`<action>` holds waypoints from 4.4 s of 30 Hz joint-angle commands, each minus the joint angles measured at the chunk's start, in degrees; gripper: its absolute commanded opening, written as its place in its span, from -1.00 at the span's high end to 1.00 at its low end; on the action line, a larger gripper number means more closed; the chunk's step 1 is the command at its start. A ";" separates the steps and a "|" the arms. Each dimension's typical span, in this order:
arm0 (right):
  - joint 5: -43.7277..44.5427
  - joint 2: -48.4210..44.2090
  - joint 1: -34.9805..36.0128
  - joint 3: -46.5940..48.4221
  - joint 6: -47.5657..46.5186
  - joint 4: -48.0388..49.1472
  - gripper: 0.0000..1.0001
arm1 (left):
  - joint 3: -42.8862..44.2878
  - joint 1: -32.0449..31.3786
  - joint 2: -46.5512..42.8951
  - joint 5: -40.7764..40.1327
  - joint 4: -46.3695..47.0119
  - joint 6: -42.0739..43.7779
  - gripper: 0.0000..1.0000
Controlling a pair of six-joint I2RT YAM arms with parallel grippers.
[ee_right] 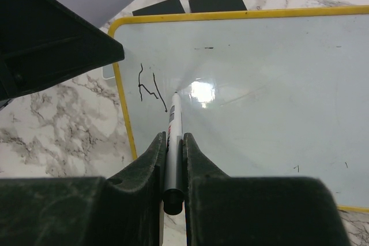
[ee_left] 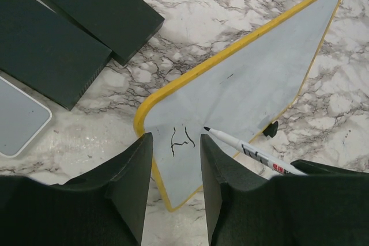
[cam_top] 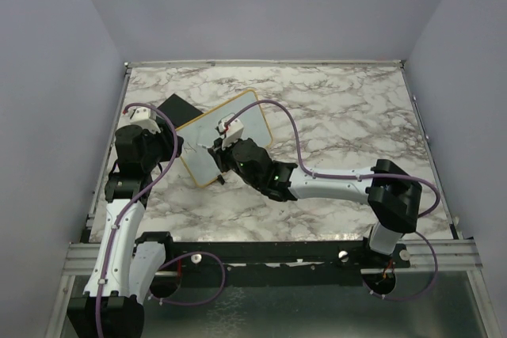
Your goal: Write a sentence on the whiteboard
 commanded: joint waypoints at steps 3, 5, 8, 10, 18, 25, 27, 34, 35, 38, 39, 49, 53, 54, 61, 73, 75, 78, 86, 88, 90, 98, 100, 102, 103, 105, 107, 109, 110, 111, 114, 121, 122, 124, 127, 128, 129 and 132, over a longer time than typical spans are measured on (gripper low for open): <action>1.95 1.97 0.39 2.24 -1.45 1.82 0.99 | -0.68 -0.23 -0.19 1.81 0.26 0.57 0.21; 2.04 2.09 0.41 2.34 -1.56 1.93 0.99 | -0.68 -0.19 -0.28 1.81 0.31 0.63 0.21; 2.27 2.33 0.41 2.49 -1.78 2.09 0.99 | -0.68 -0.23 -0.24 1.90 0.27 0.65 0.21; 2.14 2.39 0.39 2.67 -1.89 1.93 0.99 | -0.68 -0.21 -0.28 1.99 0.30 0.64 0.22; 0.99 2.60 0.39 2.37 -1.67 1.81 0.99 | -0.77 -0.34 -0.28 2.16 0.37 0.65 0.23; 0.63 1.80 0.42 1.21 -1.54 2.11 0.99 | -0.77 -0.31 -0.37 2.05 0.38 0.63 0.23; 0.54 1.70 0.42 1.05 -1.46 2.03 0.99 | -0.77 -0.35 -0.39 1.77 0.41 0.55 0.23; -0.07 1.93 0.61 1.07 -1.35 1.77 0.99 | -0.51 -0.35 -0.76 -0.80 -0.06 0.39 0.23; 0.01 1.94 0.70 0.95 -1.45 1.76 0.99 | -0.50 -0.31 -0.73 -1.55 -0.22 0.32 0.23; 0.27 1.87 0.87 0.89 -1.43 1.62 0.99 | -0.32 -0.33 -0.65 -3.32 -0.78 0.24 0.15; 0.36 1.90 0.91 0.85 -1.50 1.65 0.99 | -0.28 -0.29 -0.66 -3.63 -0.92 0.19 0.11; 0.92 1.83 1.18 0.77 -1.81 1.64 0.99 | -0.31 -0.19 1.61 -2.17 -0.80 -0.33 -0.04; 1.07 1.92 1.27 0.76 -1.81 1.49 0.99 | -0.39 -0.18 2.31 -0.64 -0.40 -0.41 -0.04; 1.12 1.87 1.31 0.76 -1.81 1.48 0.99 | -0.35 -0.18 2.54 -0.25 -0.39 -0.47 -0.04; 1.43 2.06 1.52 0.76 -1.79 1.03 0.99 | -0.41 -0.06 3.14 1.43 0.05 -0.06 -0.04; 2.07 1.91 1.80 -0.26 -1.55 0.39 0.99 | -0.42 -0.05 3.10 1.90 0.25 0.21 0.02; 2.43 1.75 1.88 -0.48 -1.53 0.35 0.99 | -0.42 -0.02 3.07 1.90 0.18 0.29 0.02; 3.08 1.55 1.88 -0.80 -1.54 0.13 0.99 | -0.37 -0.02 3.06 1.85 0.18 0.23 0.02; 5.40 1.04 1.96 -1.57 -1.81 -0.22 0.99 | -0.50 -0.05 3.06 1.99 0.20 0.35 0.02; 5.90 0.70 1.97 -1.93 -1.94 -0.06 0.99 | -0.48 -0.10 2.99 1.92 0.23 0.38 0.02; 6.47 0.53 1.89 -2.13 -2.12 0.05 0.99 | -0.50 -0.09 2.97 1.98 0.23 0.38 0.03; 8.64 -0.05 1.93 -1.97 -3.45 0.30 0.99 | -0.50 -0.08 2.88 2.17 0.21 0.34 0.03; 9.00 -0.14 1.93 -1.83 -3.94 0.37 0.99 | -0.50 -0.06 2.83 2.32 0.18 0.34 0.03; 8.99 -0.12 1.89 -1.72 -4.26 0.83 0.99 | -0.50 -0.04 2.79 2.29 0.24 0.34 0.03; 8.93 -0.09 1.88 -1.64 -4.32 0.99 0.99 | -0.50 -0.08 2.80 2.32 0.19 0.35 0.03; 8.86 -0.06 1.89 -1.40 -4.47 1.31 0.99 | -0.50 -0.06 2.84 2.43 0.18 0.38 0.03; 8.87 0.09 1.91 -0.94 -4.89 1.29 0.99 | -0.58 -0.05 2.71 2.47 0.22 0.39 0.03; 8.76 0.20 1.90 -0.68 -5.18 1.56 0.99 | -0.54 -0.09 2.75 2.53 0.18 0.36 0.03; 8.60 0.19 1.91 -0.61 -5.29 1.84 0.99 | -0.54 -0.09 2.71 2.52 0.25 0.38 0.03; 8.49 0.21 1.95 -0.50 -5.33 2.09 0.99 | -0.59 -0.07 2.71 2.57 0.19 0.37 0.03; 8.33 0.42 1.94 0.18 -5.82 2.31 0.99 | -0.59 -0.03 2.71 2.57 0.18 0.39 0.03; 7.49 0.64 1.89 0.98 -6.30 3.06 0.99 | -0.59 -0.08 2.70 2.70 0.18 0.39 0.03; 7.39 0.71 1.93 1.16 -6.30 3.11 0.99 | -0.59 -0.03 2.71 2.76 0.21 0.32 0.03; 7.03 0.93 1.92 1.41 -6.38 3.19 0.99 | -0.59 -0.09 2.67 2.74 0.20 0.34 0.03; 6.60 1.25 1.89 1.67 -6.33 3.29 0.99 | -0.59 -0.06 2.71 2.78 0.20 0.38 0.03; 6.56 1.36 1.95 1.84 -6.38 3.23 0.99 | -0.59 -0.07 2.71 2.78 0.18 0.39 0.03; 6.44 1.49 1.94 1.90 -6.39 3.21 0.99 | -0.59 -0.07 2.71 2.78 0.20 0.39 0.04; 5.98 1.61 1.98 1.99 -6.32 3.29 0.99 | -0.59 -0.09 2.69 2.78 0.24 0.34 0.04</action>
